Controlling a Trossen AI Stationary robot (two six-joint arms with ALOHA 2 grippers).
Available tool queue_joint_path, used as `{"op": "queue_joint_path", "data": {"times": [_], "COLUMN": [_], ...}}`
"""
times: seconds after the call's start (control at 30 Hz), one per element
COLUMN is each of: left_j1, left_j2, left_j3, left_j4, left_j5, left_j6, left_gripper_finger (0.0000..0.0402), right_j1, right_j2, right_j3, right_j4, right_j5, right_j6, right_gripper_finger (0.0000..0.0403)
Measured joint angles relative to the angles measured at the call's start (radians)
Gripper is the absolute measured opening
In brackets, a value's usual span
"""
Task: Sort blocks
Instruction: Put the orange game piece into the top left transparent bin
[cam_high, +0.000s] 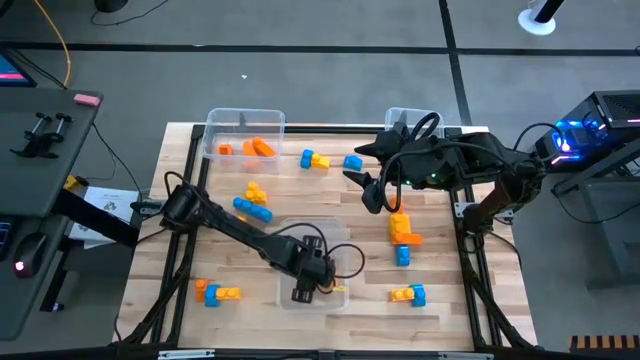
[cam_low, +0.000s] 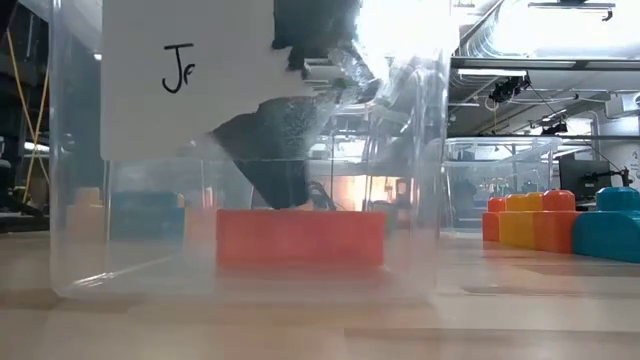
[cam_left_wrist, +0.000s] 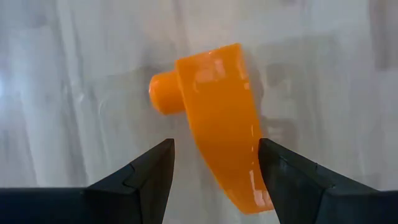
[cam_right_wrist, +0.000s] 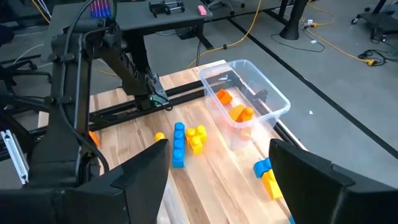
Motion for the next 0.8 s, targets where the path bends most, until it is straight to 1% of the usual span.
{"op": "queue_joint_path", "data": {"times": [0.17,0.27,0.37,0.43,0.57,0.8], "left_j1": [0.02,0.028,0.028,0.035,0.054,0.06], "left_j2": [-0.013,-0.016,-0.016,-0.016,-0.016,-0.016], "left_j3": [-0.001,0.001,0.001,0.002,0.001,0.002], "left_j4": [-0.009,0.019,0.012,0.007,0.003,-0.002], "left_j5": [0.016,0.059,0.073,0.107,0.185,0.182], "left_j6": [-0.008,-0.022,-0.023,-0.016,-0.032,-0.015], "left_gripper_finger": [0.0218,0.0218,0.022,0.0225,0.0245,0.0297], "right_j1": [0.0,0.0,0.0,0.0,0.0,0.0], "right_j2": [0.0,0.0,0.0,0.0,0.0,0.0], "right_j3": [0.0,0.0,0.0,0.0,0.0,0.0], "right_j4": [0.0,0.0,-0.003,-0.004,-0.007,-0.007], "right_j5": [0.0,0.0,0.0,0.0,0.0,0.0], "right_j6": [0.001,0.005,0.003,0.002,0.001,-0.002], "right_gripper_finger": [0.0272,0.0272,0.0272,0.0272,0.0272,0.0272]}}
